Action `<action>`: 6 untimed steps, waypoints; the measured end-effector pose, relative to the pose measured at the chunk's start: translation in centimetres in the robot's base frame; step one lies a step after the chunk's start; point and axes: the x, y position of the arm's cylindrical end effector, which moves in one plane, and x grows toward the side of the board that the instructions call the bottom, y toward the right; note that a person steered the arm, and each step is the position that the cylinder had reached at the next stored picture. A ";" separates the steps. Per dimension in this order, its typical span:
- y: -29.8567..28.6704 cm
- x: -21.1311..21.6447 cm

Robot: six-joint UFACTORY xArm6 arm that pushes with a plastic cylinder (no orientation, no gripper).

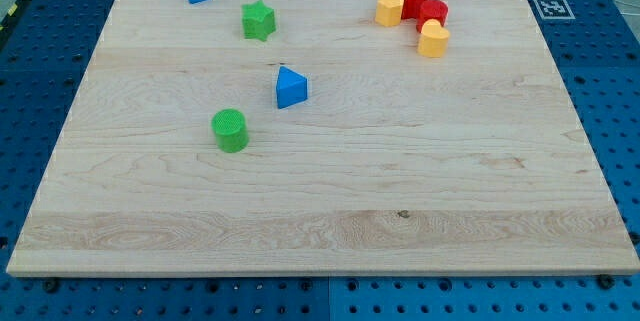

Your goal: Move the blue cube to the top corner of the board

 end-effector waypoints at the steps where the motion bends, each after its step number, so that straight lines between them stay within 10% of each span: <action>1: -0.8 0.0; 6: -3.9 0.0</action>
